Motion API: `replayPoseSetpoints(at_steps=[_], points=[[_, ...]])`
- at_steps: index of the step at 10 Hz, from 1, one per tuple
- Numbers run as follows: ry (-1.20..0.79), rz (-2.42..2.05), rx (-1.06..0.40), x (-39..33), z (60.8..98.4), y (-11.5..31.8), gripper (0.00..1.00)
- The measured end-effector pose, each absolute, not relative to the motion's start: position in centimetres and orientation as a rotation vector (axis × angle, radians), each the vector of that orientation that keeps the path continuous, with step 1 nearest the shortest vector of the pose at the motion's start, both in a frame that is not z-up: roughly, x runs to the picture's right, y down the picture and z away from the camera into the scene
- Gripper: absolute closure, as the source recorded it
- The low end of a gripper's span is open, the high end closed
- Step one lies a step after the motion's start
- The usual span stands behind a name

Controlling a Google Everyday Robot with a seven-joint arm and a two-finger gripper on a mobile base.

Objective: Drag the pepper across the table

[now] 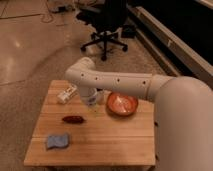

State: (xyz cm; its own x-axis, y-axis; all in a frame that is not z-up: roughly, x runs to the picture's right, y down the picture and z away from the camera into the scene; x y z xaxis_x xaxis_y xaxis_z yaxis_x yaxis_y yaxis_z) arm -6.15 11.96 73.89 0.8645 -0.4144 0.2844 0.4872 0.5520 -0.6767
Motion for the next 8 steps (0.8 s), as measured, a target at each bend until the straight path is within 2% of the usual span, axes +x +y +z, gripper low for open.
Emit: replayPoseSetpoints(at_steps=[8], points=[[-0.127, -0.555, -0.838, -7.5, 74.1, 15.1, 0.55]])
